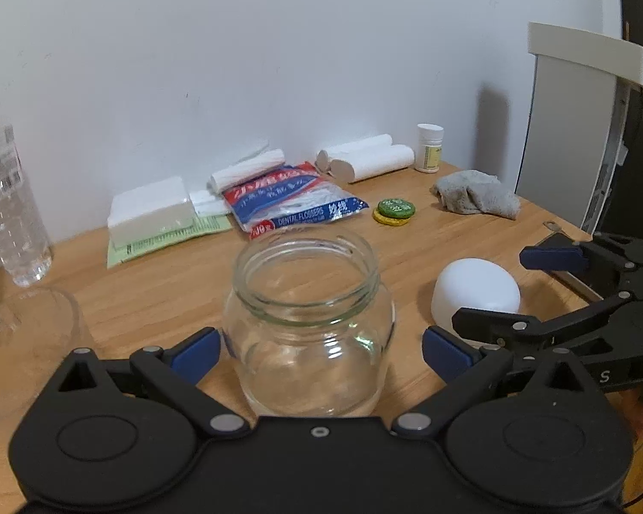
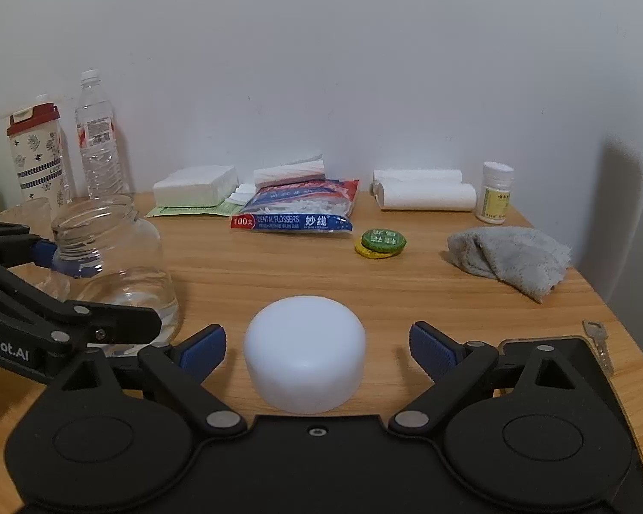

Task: Unscrew bottle cap and pour
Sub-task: 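Open the left gripper to release the glass jar on the table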

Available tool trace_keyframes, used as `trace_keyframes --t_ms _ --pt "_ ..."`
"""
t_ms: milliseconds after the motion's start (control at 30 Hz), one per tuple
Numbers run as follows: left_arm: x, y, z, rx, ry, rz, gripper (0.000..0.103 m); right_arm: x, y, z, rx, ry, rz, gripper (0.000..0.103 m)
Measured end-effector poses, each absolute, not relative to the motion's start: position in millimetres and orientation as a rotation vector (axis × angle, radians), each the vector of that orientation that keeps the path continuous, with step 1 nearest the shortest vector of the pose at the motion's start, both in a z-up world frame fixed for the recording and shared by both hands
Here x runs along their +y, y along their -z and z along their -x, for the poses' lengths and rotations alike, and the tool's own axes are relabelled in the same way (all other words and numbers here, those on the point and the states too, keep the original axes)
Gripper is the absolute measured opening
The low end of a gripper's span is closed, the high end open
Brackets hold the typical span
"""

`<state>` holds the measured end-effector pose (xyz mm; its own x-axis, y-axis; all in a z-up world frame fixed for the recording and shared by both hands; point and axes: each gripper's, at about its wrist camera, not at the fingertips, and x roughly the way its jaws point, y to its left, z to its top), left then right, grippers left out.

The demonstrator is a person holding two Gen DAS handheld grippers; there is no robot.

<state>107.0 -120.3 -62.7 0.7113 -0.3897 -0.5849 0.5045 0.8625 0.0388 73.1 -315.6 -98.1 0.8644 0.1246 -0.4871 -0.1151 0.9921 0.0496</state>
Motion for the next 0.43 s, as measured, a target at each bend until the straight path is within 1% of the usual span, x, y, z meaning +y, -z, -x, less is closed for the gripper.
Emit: trace_keyframes --t_ms 433 --pt "-111 58 -96 0.606 0.48 -0.197 0.103 -313 91 -64 0.486 -0.113 -0.011 0.096"
